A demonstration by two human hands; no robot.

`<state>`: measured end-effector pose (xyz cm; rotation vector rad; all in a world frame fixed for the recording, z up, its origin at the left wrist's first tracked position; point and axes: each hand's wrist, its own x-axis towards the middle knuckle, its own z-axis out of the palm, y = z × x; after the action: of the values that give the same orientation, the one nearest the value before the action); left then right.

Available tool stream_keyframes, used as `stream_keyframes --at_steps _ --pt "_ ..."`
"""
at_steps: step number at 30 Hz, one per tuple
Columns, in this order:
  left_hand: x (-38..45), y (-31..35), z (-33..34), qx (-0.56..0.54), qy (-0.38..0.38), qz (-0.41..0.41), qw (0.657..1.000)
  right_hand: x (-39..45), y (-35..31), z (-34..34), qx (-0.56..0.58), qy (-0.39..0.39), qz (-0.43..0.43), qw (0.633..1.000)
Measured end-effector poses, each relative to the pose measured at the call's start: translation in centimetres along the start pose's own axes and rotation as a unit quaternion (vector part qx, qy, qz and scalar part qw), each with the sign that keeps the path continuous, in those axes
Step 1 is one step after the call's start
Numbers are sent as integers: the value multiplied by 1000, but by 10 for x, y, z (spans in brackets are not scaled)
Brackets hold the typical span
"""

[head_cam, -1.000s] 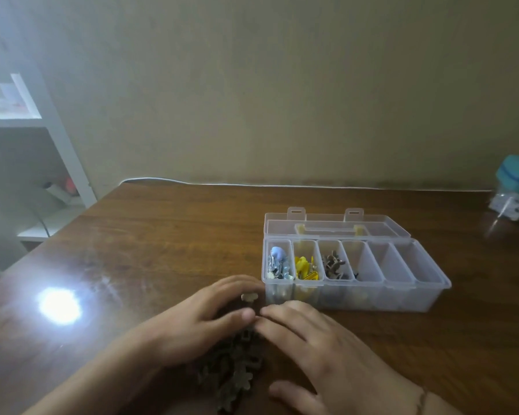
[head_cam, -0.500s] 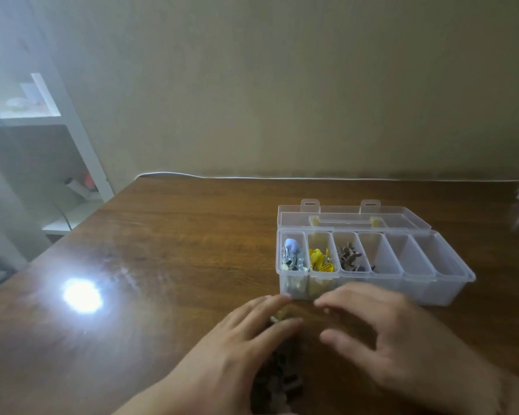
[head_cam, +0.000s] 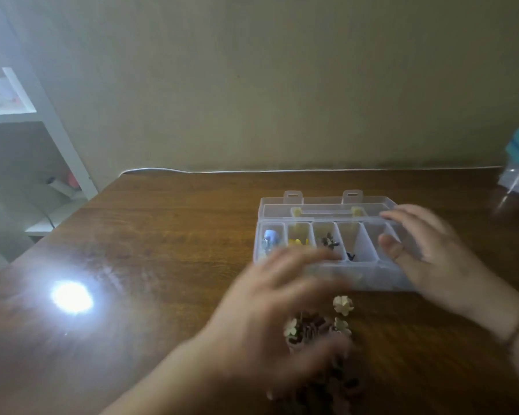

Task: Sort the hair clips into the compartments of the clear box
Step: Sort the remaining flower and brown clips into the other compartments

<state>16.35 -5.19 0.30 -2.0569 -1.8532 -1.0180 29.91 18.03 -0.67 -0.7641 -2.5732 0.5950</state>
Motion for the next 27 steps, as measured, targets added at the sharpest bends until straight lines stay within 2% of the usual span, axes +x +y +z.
stream_keyframes --at_steps 2,4,6,8,10,12,15,20,24,25,27 --pt "10 -24 -12 15 150 -47 988 -3 -16 6 25 -8 -21 999" --pt "21 -50 -20 35 220 -165 961 -7 -29 14 31 -23 -58 998" --pt "23 -69 -17 70 193 -275 939 -11 -38 17 0 -26 -93 995" --pt "16 -77 -8 84 146 -319 933 -18 -45 5 -45 27 -156 986" --pt "8 -77 0 91 138 -309 937 -26 -54 -10 -26 55 -243 968" --pt "4 -77 2 80 156 -299 938 -33 -60 -13 -44 -6 -288 957" --pt "0 -80 2 72 141 -290 944 -32 -59 1 -184 -127 -259 940" --pt "-2 -86 0 59 138 -284 947 -30 -58 10 -189 -150 -241 940" --pt "-3 -85 -3 55 121 -279 951 -28 -60 5 -126 -140 -251 950" --pt "-3 -83 -3 57 111 -278 953 -29 -61 1 -75 -118 -254 957" --pt "-2 -78 -3 69 94 -269 956 -29 -62 -1 31 -7 -251 968"
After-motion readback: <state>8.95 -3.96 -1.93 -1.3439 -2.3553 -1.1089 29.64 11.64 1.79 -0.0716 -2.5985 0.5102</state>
